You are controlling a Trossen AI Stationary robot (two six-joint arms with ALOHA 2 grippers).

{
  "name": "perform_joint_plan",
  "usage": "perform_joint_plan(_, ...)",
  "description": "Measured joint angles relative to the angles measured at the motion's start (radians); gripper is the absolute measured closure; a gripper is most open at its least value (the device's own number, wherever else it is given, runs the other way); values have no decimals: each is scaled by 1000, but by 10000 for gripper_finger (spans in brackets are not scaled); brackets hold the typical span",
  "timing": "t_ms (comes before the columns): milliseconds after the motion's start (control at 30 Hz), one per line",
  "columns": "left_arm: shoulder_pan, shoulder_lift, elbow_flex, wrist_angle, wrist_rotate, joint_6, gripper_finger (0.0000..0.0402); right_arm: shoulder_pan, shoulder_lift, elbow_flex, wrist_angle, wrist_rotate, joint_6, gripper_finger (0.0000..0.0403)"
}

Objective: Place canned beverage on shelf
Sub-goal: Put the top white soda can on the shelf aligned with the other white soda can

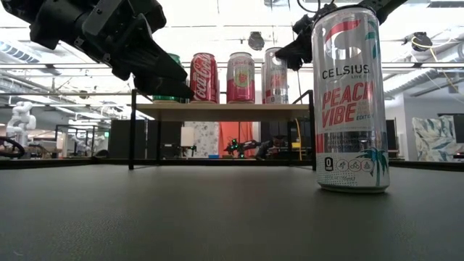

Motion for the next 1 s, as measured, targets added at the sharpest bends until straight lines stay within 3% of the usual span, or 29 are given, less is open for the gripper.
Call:
perform_joint_plan(300, 0, 0, 0, 0, 0, 0, 43, 0, -67, 0, 1, 22, 7, 105)
perform_joint_plan(467, 0, 0, 0, 0, 0, 0, 43, 1, -123, 1, 13, 106, 64, 105)
perform_joint_plan(633, 0, 0, 0, 0, 0, 0, 43, 9, -190, 1, 44, 103, 128, 105)
perform_joint_plan(1000, 17, 0, 0, 0, -1, -1, 43, 231, -301, -1, -212, 141, 43, 105)
